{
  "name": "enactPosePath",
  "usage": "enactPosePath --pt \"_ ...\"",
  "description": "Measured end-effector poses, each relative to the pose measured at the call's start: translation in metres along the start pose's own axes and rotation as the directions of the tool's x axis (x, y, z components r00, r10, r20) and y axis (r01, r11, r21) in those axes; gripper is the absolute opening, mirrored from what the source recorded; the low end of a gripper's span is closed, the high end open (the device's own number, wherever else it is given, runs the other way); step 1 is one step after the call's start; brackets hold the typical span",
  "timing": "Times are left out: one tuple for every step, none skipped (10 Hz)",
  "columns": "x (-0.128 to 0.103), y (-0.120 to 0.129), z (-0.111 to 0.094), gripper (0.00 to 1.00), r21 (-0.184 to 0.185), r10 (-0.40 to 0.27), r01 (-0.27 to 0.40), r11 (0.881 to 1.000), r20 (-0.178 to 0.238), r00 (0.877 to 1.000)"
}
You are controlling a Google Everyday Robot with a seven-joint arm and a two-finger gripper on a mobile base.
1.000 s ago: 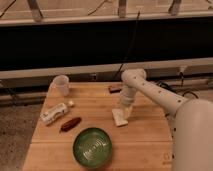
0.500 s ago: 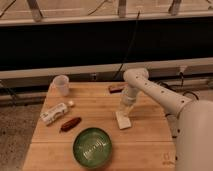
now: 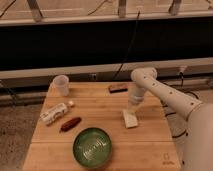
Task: Wipe the white sponge on the table
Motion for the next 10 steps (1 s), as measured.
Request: enactPosePath --pt "0.01 -0.006 -0.004 0.0 0.016 0.023 -0.023 1.0 -0.006 1.0" --pt "0.015 -0.013 -0.006 0.0 0.028 0.035 -0.035 0.999 -0.006 0.999" --pt "0.018 -0.022 -0.007 0.0 0.039 0.035 -0.035 0.999 -0.002 0.999" --pt "0.016 -0.032 -0.005 0.0 0.042 0.024 -0.024 0.999 0.003 1.0" --pt "0.008 -0.039 0.0 0.0 0.038 0.008 -0.009 0.999 0.009 1.0" --pt "-0.003 -0.045 0.003 0.0 0.034 -0.009 0.008 0.999 0.015 1.0" --pt "-0.015 -0.05 0.008 0.0 0.027 -0.029 0.029 0.999 0.022 0.999" --pt "-0.03 -0.055 0.012 0.0 0.021 -0.055 0.054 0.998 0.032 0.998" --pt "-0.045 -0.058 0.016 0.0 0.016 -0.082 0.082 0.997 0.044 0.996" --pt "-0.056 -0.058 0.019 0.0 0.011 -0.105 0.105 0.994 0.053 0.993"
